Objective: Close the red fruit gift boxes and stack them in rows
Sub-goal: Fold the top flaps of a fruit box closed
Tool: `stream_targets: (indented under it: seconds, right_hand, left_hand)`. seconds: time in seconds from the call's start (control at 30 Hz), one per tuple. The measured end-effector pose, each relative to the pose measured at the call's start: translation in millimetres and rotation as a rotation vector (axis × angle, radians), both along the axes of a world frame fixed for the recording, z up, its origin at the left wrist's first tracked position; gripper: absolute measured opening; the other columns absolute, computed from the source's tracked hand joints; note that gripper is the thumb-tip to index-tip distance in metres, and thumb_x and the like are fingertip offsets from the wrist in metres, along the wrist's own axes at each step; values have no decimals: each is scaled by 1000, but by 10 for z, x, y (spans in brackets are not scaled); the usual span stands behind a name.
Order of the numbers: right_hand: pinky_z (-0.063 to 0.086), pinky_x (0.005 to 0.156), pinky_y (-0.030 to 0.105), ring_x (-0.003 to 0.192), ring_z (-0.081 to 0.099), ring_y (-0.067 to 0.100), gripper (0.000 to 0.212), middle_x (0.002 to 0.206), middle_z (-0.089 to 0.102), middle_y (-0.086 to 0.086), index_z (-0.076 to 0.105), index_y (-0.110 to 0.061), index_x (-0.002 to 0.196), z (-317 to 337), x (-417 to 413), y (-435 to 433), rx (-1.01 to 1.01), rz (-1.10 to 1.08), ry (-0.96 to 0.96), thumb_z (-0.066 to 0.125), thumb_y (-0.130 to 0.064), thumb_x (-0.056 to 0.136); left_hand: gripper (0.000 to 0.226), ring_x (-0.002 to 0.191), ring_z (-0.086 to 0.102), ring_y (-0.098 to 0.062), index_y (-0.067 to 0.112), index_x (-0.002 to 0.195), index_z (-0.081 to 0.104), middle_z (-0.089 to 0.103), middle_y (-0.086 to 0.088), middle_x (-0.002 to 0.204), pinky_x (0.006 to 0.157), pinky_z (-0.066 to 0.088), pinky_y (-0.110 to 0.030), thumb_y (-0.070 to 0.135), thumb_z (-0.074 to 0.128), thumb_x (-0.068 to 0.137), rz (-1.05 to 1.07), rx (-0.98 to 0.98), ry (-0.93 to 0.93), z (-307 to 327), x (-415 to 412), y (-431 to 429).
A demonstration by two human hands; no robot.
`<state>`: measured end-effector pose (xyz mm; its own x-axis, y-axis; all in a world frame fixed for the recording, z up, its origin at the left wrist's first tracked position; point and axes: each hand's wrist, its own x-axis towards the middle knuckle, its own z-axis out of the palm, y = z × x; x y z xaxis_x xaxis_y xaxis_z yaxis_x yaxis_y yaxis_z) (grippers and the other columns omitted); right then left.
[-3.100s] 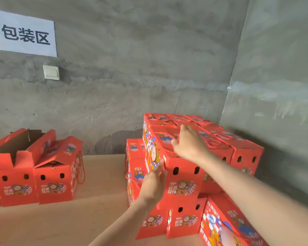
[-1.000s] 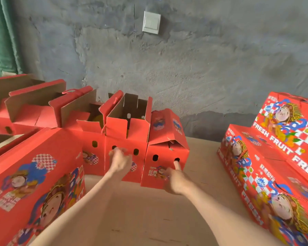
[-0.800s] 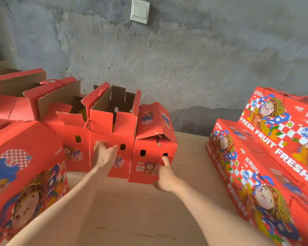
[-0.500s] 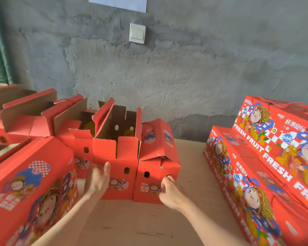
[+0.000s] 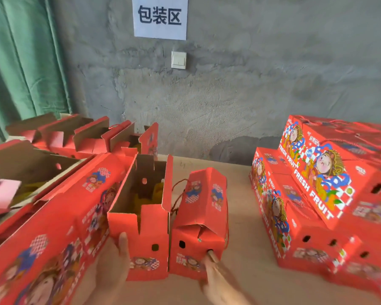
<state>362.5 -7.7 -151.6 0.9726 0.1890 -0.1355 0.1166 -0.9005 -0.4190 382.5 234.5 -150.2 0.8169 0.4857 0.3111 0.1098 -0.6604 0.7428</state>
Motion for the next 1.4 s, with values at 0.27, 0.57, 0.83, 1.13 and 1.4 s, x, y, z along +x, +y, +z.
stream_targets:
  seconds: [0.27,0.57,0.83,1.13,1.4]
  right_hand:
    - [34,69,2,72,49,-10,36,97,36,-15,61,-27,86,123,-1476,-447,-174,272,-344,62,-45,55]
    - [25,107,16,132,32,2,50,142,34,-21,31,-37,141,87,-2022,-1797,-136,335,10,29,-56,94]
    - [43,74,36,83,60,23,12,84,68,13,67,-3,83,397,-1947,-2364,580,-283,-94,57,1,89]
    - [31,108,29,128,39,12,55,144,35,-5,41,-17,137,652,-1996,-1893,811,-218,-131,63,-6,88]
    - [14,118,36,144,11,9,54,157,9,-8,19,-24,149,487,-1785,-1894,802,-235,44,41,-30,100]
  left_hand:
    - [52,103,56,-52,-13,115,54,60,-35,109,89,42,-56,28,30,94,142,-25,-30,69,-1337,381]
    - [20,62,53,-25,1,81,63,61,-13,67,59,39,-33,13,53,93,172,-455,101,-108,-2066,-488]
    - [45,117,51,-26,8,128,53,58,-10,126,105,35,-40,39,37,100,-180,-554,117,248,-1894,-1119]
    - [39,85,63,-20,24,87,65,69,-1,87,84,49,-37,52,40,95,-191,-891,205,336,-1758,-1141]
    - [32,68,58,-17,13,78,61,64,0,68,63,44,-31,26,40,99,-152,-899,181,414,-1940,-1281]
